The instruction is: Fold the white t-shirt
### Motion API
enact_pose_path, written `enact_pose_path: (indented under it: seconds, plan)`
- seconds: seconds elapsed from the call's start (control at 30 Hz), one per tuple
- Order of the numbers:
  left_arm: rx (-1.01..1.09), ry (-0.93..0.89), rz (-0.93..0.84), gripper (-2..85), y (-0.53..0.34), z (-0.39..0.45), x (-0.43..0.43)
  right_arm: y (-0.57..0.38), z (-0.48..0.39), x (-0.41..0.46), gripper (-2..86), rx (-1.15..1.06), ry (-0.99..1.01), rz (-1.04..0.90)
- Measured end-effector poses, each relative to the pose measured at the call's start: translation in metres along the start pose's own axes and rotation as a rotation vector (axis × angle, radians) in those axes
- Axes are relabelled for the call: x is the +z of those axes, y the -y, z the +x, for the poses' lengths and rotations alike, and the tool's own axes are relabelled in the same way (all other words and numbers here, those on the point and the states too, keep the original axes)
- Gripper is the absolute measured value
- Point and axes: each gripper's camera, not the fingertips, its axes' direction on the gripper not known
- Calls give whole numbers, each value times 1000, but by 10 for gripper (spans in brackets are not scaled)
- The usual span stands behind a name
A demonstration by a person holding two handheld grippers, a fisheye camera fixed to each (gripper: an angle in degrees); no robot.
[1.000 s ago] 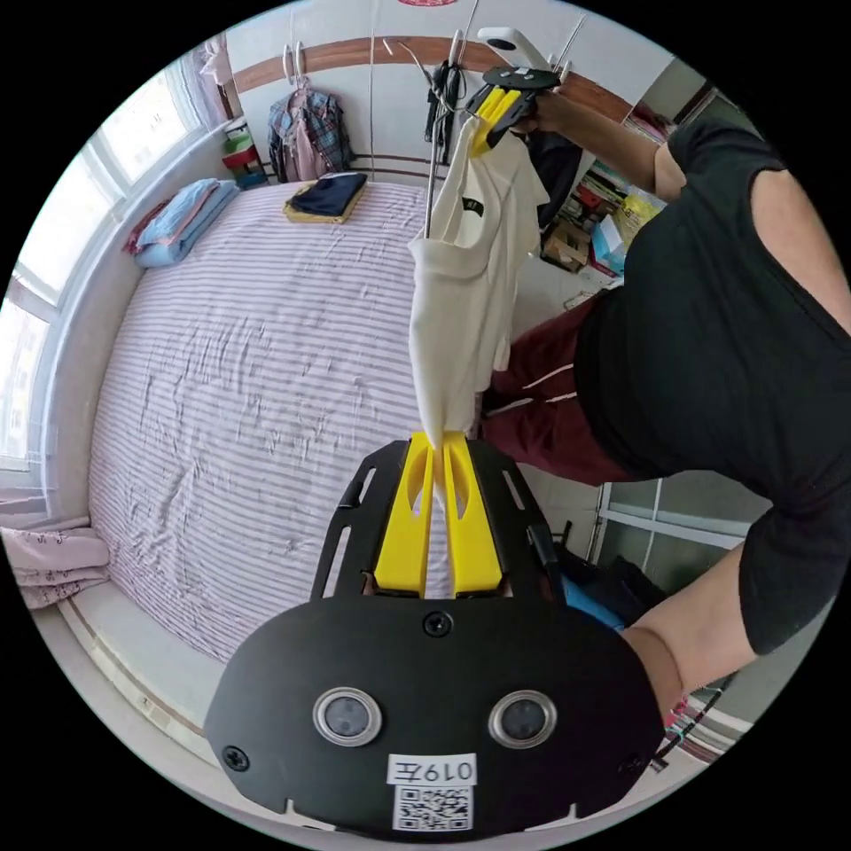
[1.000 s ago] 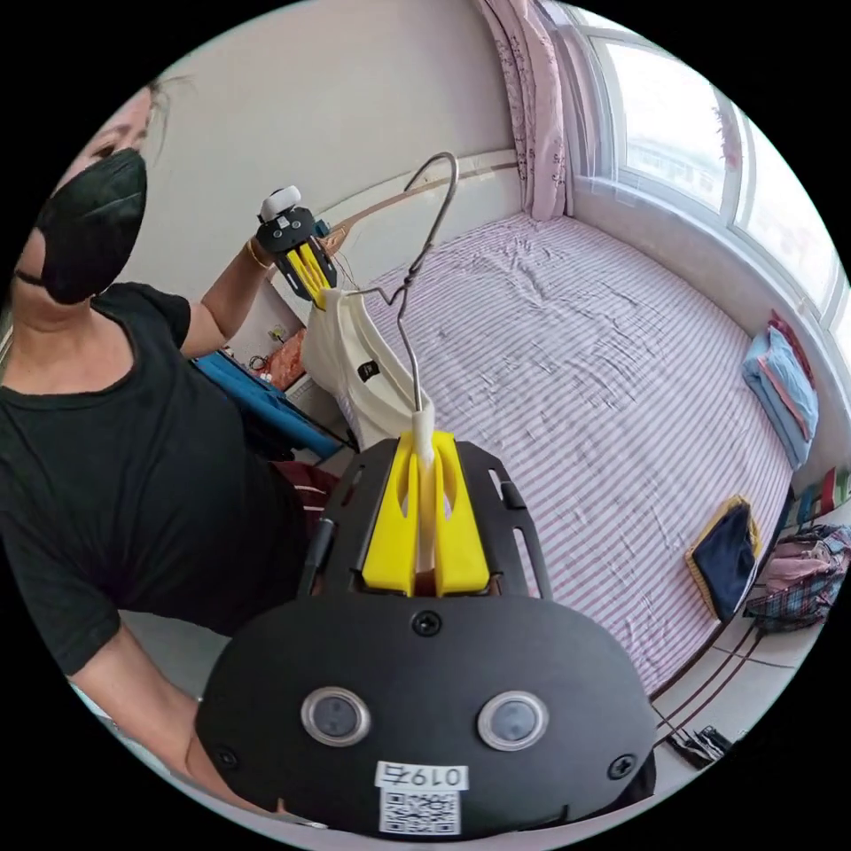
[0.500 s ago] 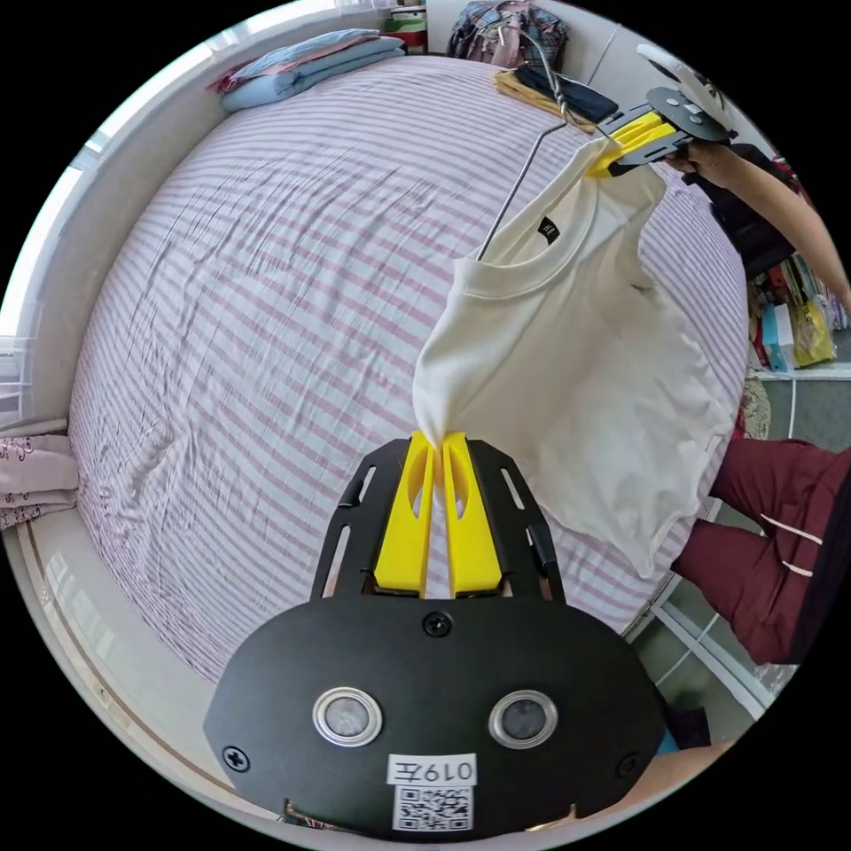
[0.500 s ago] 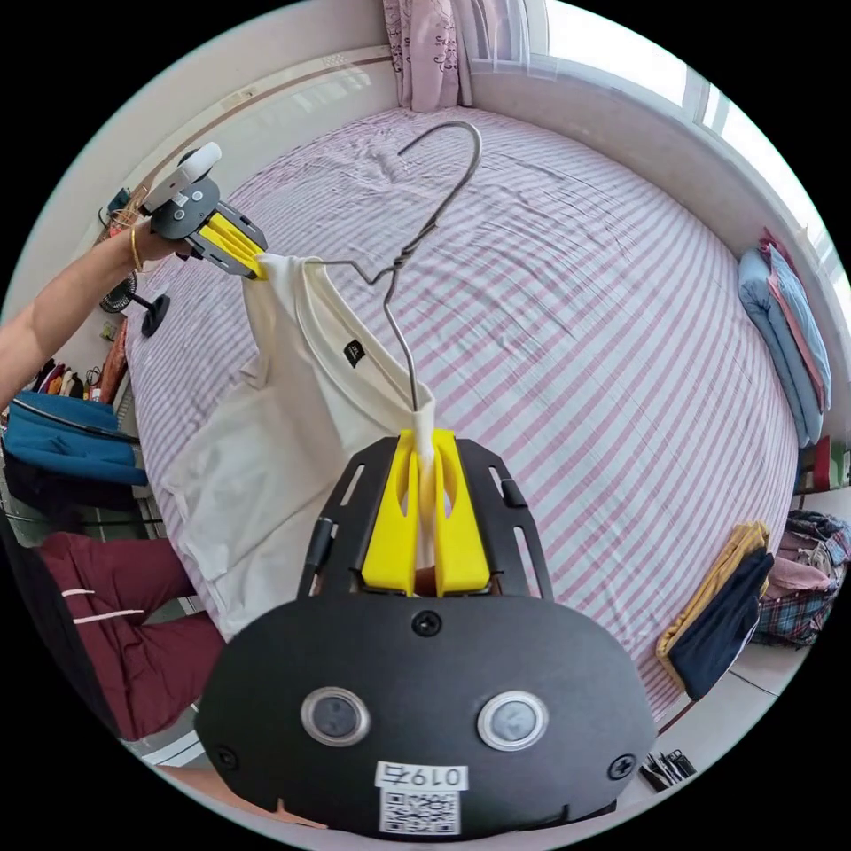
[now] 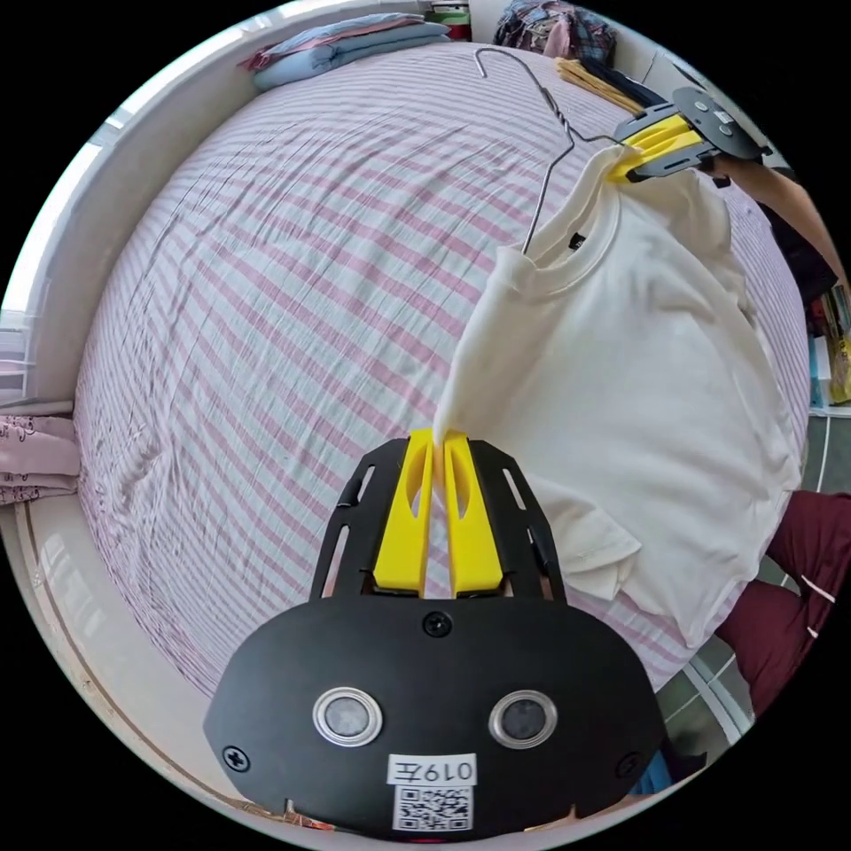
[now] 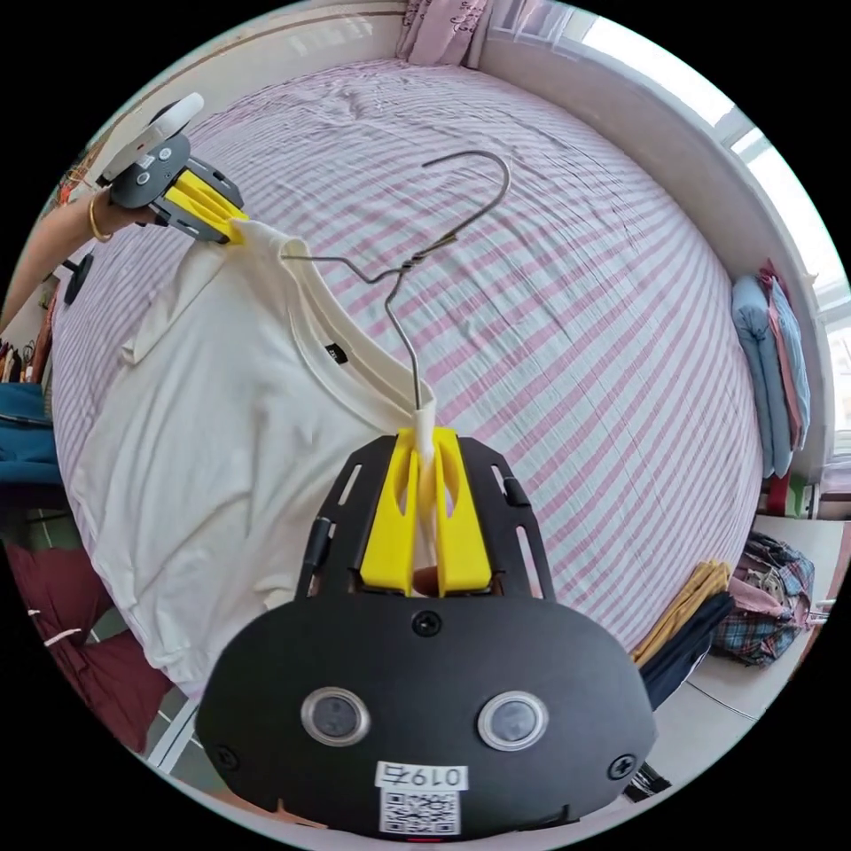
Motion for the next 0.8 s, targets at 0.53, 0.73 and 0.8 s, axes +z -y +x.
enact_pose_path:
  seconds: [0.53, 0.73, 0.8]
  plan:
    - [-354, 86, 127, 99, -83, 39, -4, -87, 22, -2, 81, 517, 36, 92]
    - [-411, 55, 261, 69, -99, 99, -25, -89, 14, 5, 49, 518, 91, 146]
    - [-484, 62, 247, 81, -89, 111, -15, -58, 7, 5, 63, 460, 94, 182]
